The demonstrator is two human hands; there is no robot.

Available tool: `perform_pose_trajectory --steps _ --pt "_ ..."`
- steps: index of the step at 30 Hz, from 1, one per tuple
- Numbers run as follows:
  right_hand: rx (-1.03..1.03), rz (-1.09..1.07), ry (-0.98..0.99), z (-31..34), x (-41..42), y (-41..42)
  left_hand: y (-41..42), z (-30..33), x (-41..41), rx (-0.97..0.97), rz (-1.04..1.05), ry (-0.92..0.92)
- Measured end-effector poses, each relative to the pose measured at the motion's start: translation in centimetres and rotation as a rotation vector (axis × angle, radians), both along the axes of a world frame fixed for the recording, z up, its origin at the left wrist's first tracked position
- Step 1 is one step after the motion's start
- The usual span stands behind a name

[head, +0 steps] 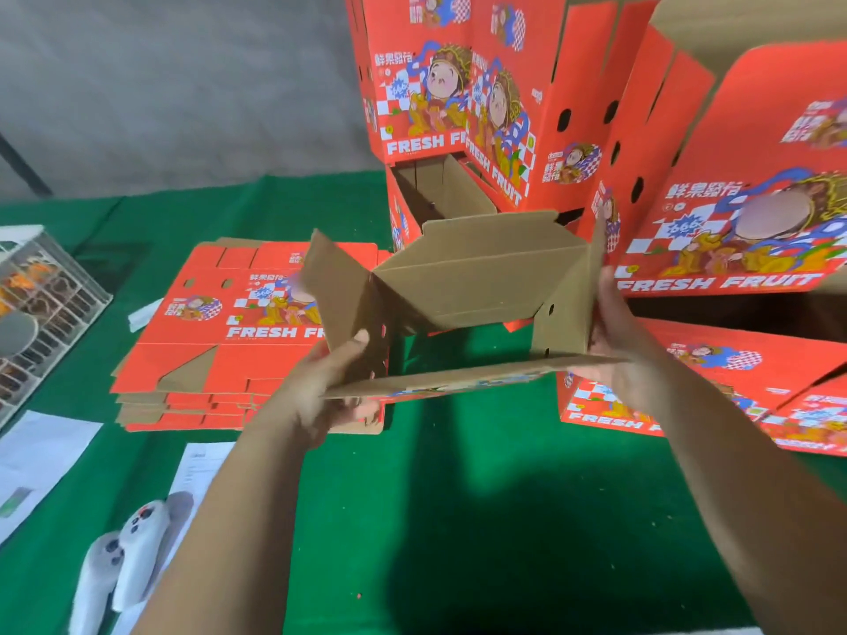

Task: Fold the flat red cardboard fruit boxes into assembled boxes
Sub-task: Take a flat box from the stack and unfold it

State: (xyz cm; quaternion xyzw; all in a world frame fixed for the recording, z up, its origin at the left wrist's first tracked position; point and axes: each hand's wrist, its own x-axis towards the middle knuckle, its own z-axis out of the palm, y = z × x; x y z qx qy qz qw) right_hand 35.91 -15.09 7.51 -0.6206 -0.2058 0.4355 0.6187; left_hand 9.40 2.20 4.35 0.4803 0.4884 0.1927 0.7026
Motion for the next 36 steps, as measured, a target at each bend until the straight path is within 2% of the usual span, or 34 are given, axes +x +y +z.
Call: perform_pose_trajectory --steps 2,4,8,10,12,15,18,21,24,26,29,32,36 --pt "0.072 -0.052 -0.045 -0.3 0.0 0.6 0.7 0.4 0.7 0.147 0.060 0.095" --pt "0.108 -0.047 -0.151 -0.6 0.0 0.6 1.7 0.6 0.9 0.241 0.128 0.110" --pt "-0.001 -0.008 -0.311 -2.7 2.4 -0.2 2.1 -0.4 1.0 0.223 0.200 -0.076" --pt "-0.067 -0.124 -0.346 -2.8 3.1 0.0 1.7 -1.3 1.4 0.214 0.323 -0.240" --pt "-0.102 -0.197 -0.350 -3.6 3.8 0.6 1.6 -1.9 2.3 0.216 0.425 -0.374" --pt "-0.149 -0.197 -0.304 -5.1 3.9 1.7 1.7 -2.0 3.5 0.206 0.551 -0.466" --pt "-0.040 -0.277 -0.232 -6.9 3.7 2.5 1.5 -1.6 4.7 0.257 0.612 -0.571" --pt "0.232 -0.365 -0.368 -7.9 3.8 2.5 2.3 -1.3 5.4 0.371 0.646 -0.566" --pt "0.384 -0.361 -0.518 -8.1 4.0 2.2 3.0 -0.8 5.6 0.427 0.552 -0.517" --pt "0.366 -0.386 -0.599 -8.3 4.2 1.9 3.0 -0.5 5.6 0.348 0.539 -0.498" --pt "0.186 -0.324 -0.762 -7.6 5.6 1.3 3.1 -0.1 5.6 0.231 0.590 -0.450" --pt "0.116 -0.310 -0.647 -5.6 5.7 1.1 3.1 0.3 6.2 0.181 0.644 -0.421" --pt "0.201 -0.383 -0.305 -5.1 4.6 2.0 1.4 0.9 6.7 0.151 0.633 -0.447"
